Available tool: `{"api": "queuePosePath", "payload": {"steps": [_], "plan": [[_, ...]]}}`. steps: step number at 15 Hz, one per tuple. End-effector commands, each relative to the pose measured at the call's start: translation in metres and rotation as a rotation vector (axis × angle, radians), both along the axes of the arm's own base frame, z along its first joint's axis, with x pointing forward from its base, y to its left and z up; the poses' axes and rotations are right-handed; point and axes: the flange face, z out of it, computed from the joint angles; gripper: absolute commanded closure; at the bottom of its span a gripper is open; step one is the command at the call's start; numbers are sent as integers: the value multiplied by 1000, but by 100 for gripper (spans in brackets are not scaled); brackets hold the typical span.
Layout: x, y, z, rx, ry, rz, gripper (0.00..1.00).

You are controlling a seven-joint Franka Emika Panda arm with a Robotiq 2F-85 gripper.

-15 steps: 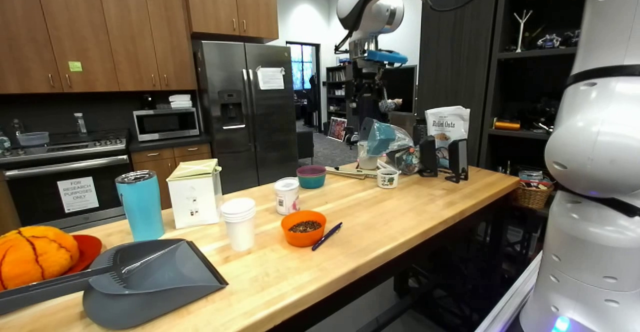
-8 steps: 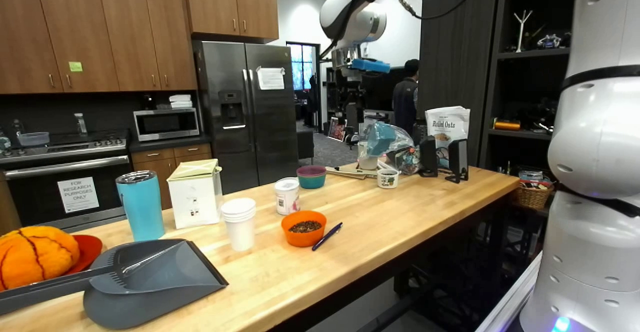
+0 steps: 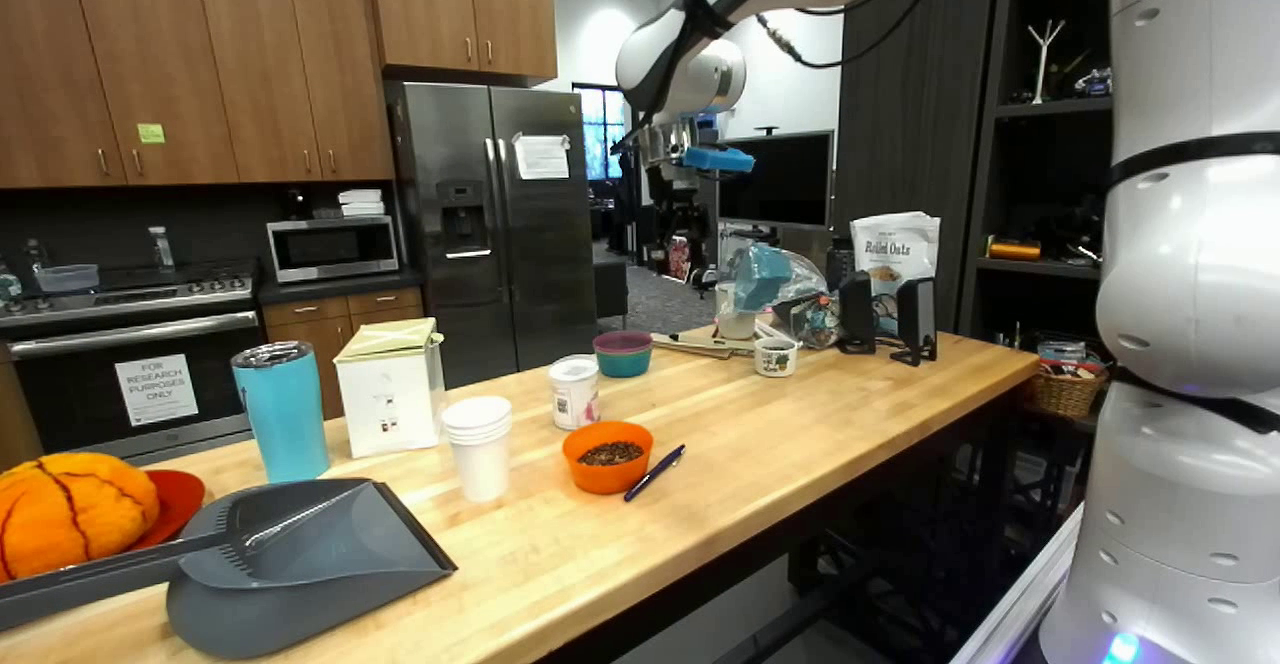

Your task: Remove the lid from the white can

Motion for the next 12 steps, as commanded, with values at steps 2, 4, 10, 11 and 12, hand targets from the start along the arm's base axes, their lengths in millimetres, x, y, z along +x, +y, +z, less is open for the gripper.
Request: {"api": "queuePosePath", "payload": {"steps": [2, 4, 10, 11, 12], "plan": [[2, 3, -3, -4, 3, 8, 0], [2, 3, -2, -5, 0, 9, 0], [11, 1, -5, 15, -25, 5, 0], [15, 0, -7, 9, -36, 4, 0], [19, -1, -9, 4, -48, 9, 0]]}}
